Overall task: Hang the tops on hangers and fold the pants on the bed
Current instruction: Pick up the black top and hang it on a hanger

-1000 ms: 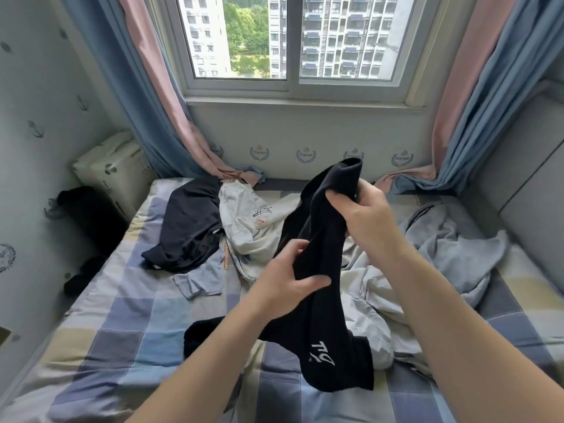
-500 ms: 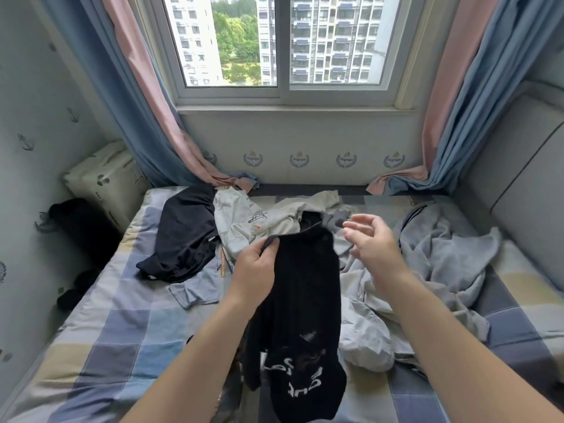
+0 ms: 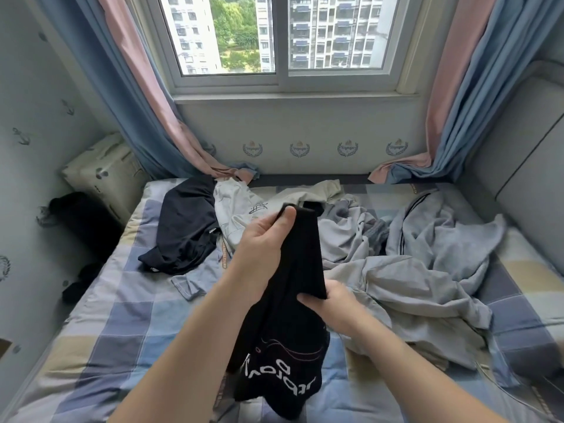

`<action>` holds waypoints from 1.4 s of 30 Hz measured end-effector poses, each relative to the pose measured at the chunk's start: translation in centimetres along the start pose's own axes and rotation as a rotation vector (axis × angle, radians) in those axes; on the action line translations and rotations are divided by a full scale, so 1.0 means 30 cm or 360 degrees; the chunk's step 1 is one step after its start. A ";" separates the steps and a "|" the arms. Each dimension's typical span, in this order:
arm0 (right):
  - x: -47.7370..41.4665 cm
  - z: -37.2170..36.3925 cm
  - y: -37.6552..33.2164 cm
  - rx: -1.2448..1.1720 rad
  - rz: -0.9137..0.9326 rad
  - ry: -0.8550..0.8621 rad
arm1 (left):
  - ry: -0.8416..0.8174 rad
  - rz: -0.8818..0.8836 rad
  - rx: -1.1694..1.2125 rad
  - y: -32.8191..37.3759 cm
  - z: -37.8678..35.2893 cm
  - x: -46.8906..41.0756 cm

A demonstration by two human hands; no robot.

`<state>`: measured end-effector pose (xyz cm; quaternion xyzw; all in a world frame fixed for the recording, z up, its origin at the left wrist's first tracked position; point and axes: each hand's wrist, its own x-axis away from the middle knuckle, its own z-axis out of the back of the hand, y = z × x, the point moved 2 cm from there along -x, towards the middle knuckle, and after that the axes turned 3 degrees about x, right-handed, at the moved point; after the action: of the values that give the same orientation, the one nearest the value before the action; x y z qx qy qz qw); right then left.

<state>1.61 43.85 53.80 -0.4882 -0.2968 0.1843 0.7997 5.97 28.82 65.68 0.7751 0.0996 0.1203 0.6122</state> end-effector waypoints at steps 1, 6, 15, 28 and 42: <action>-0.010 0.006 0.038 0.0062 -0.0058 0.0019 | 0.0033 -0.0023 0.0024 0.013 0.014 -0.009; -0.005 0.053 0.127 0.0129 -0.0073 0.0203 | 0.0177 -0.0172 0.0035 0.005 0.093 -0.042; 0.017 0.104 -0.081 -0.0229 0.0309 0.0389 | 0.0006 0.0065 -0.0614 -0.240 0.093 0.012; 0.047 0.191 -0.255 -0.0633 0.0527 0.0633 | -0.0094 0.0363 -0.1077 -0.397 0.011 0.058; 0.080 -0.036 0.114 -0.0151 -0.0083 -0.0080 | 0.0240 0.0266 0.0105 -0.238 0.095 0.002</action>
<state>4.12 46.09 51.10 -0.5129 -0.3379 0.1614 0.7725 6.84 27.85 58.10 0.7892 0.0841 0.2256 0.5650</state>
